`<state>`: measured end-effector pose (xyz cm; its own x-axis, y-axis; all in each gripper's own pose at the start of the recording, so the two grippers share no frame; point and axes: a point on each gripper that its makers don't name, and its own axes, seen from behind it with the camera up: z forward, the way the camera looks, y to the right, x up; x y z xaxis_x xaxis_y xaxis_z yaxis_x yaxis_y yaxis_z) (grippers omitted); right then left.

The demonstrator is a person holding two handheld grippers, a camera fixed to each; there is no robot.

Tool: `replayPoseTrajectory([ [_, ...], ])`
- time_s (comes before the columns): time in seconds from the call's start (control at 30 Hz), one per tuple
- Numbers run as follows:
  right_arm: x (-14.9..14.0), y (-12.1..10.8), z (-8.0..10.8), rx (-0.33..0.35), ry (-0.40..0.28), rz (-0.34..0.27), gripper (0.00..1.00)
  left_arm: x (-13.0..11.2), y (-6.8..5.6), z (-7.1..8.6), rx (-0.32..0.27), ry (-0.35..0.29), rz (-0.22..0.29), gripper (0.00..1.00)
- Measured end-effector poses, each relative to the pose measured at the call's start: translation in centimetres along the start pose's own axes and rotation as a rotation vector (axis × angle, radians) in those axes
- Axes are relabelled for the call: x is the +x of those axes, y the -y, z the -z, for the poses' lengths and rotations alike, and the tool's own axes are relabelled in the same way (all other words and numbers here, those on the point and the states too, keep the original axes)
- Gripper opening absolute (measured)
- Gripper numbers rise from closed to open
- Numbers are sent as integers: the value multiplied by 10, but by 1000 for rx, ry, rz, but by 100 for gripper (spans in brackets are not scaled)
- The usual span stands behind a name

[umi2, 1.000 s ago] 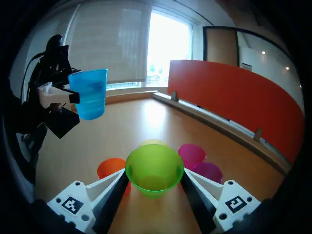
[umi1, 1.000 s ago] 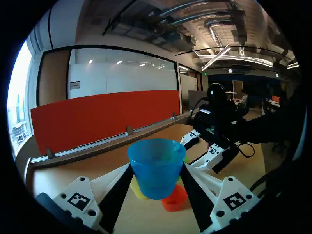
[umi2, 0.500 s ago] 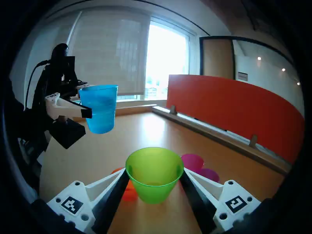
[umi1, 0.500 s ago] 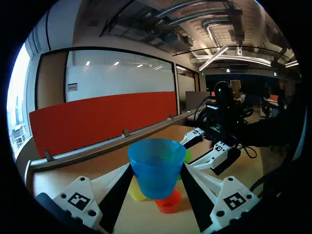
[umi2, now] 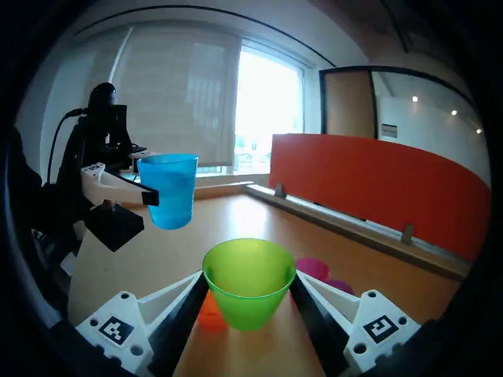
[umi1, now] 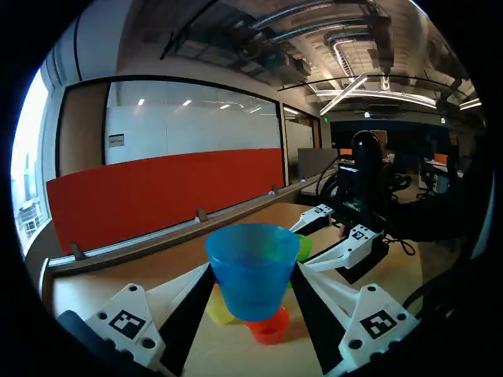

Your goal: Pour water

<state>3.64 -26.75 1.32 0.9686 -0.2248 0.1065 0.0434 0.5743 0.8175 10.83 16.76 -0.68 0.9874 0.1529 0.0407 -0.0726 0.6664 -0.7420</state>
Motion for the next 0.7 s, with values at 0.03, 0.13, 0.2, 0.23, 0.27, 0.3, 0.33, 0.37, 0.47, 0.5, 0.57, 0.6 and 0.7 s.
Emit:
replayPoseTrajectory([
  [0.03, 1, 0, 0, -1, -5, 0, 91, 0, -1, 0, -1, 0, 0, 81],
  [0.13, 5, 2, 0, -2, -21, -1, 91, 0, -2, 0, -3, 0, -2, 81],
  [0.2, 8, 3, 0, -3, -32, -4, 91, 0, -3, 0, -5, 0, -3, 81],
  [0.23, 9, 3, 0, -5, -38, -5, 91, 0, -3, 0, -5, 1, -3, 81],
  [0.27, 10, 3, 0, -6, -44, -7, 91, 0, -3, 0, -5, 1, -4, 81],
  [0.3, 12, 3, 0, -7, -49, -9, 91, 0, -3, 0, -5, 1, -4, 81],
  [0.33, 13, 3, 0, -7, -54, -11, 91, 0, -3, 0, -5, 1, -4, 81],
  [0.37, 14, 4, 0, -8, -59, -13, 91, 0, -3, 1, -5, 1, -4, 81],
  [0.47, 17, 5, 0, -8, -72, -12, 91, 1, -3, 1, -6, -1, -4, 81],
  [0.5, 19, 5, 0, -8, -77, -10, 91, 2, -3, 1, -6, -2, -4, 81],
  [0.57, 21, 7, 0, -8, -84, -5, 91, 2, -3, 1, -6, -3, -4, 81],
  [0.6, 22, 7, 0, -8, -87, -3, 91, 2, -3, 1, -6, -4, -4, 81],
  [0.7, 25, 10, 0, -6, -96, -1, 92, 3, -2, 1, -6, -6, -5, 81],
])
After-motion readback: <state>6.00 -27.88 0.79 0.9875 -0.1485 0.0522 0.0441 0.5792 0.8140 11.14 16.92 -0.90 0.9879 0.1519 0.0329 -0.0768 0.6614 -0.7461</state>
